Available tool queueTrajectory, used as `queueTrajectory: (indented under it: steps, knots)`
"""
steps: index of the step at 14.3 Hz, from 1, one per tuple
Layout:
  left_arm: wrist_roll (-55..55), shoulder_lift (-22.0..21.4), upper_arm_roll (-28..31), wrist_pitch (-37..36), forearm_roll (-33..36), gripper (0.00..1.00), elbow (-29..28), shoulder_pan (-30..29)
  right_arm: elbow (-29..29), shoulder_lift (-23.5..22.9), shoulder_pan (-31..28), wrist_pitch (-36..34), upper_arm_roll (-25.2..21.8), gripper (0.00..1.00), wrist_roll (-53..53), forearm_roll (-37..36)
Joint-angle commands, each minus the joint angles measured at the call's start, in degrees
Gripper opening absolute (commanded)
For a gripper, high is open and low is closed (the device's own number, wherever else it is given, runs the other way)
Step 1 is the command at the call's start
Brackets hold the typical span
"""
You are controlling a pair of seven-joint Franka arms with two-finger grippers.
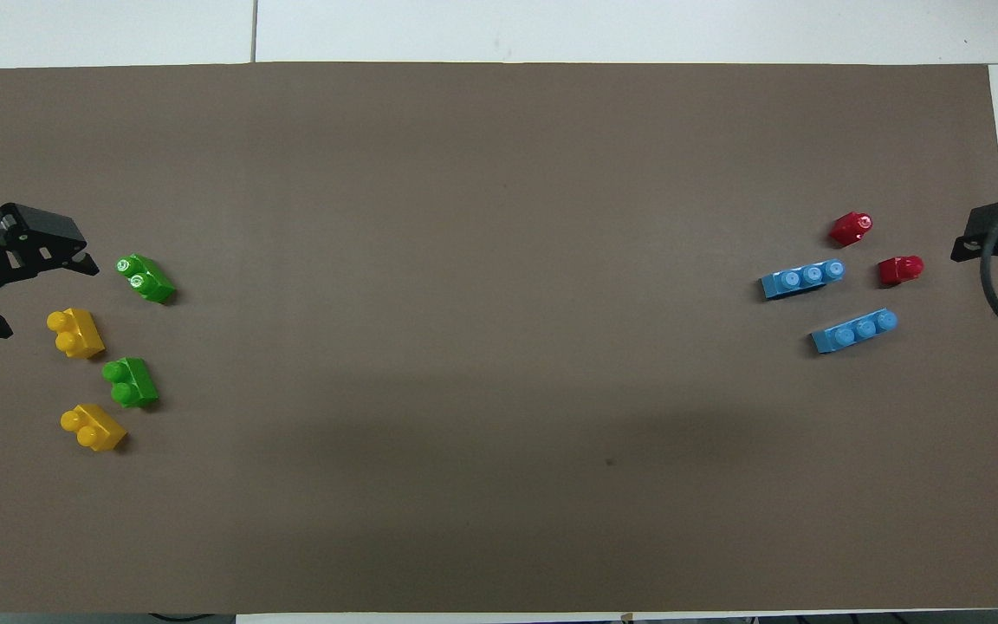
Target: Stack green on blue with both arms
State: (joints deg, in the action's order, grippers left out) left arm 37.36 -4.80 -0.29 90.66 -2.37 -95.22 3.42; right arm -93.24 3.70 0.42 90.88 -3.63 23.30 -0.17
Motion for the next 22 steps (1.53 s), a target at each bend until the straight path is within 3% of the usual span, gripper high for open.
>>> queueTrajectory:
  steps: [1,4,9,15,19,22]
  knots:
    - [5.17,-1.52,0.38,1.45,-0.71,1.0,-1.8,-0.61,-2.21,0.78,-0.51,2.28,0.29,0.96,11.11,2.09]
    - [5.44,-2.66,0.64,2.32,-0.8,1.0,-4.26,-1.83,-2.91,-0.27,-1.47,2.28,0.2,0.95,21.23,3.94]
    - [6.32,-3.29,0.64,6.89,-0.8,1.0,-8.65,-3.16,-3.62,-4.48,-7.36,2.37,0.2,0.92,32.67,13.87]
    - [6.76,-1.7,0.73,13.48,-0.71,1.0,-12.79,-4.65,-3.27,-12.83,-10.62,4.56,0.2,0.91,33.92,19.33]
    - [6.93,1.72,0.82,15.68,-0.45,1.0,-12.88,-4.91,-3.27,-17.66,-11.75,8.34,0.2,0.9,35.32,25.3]
    - [10.7,5.05,0.82,19.1,-0.45,1.0,-12.88,-6.15,-3.62,-19.6,-11.76,10.72,0.2,0.9,35.41,25.57]
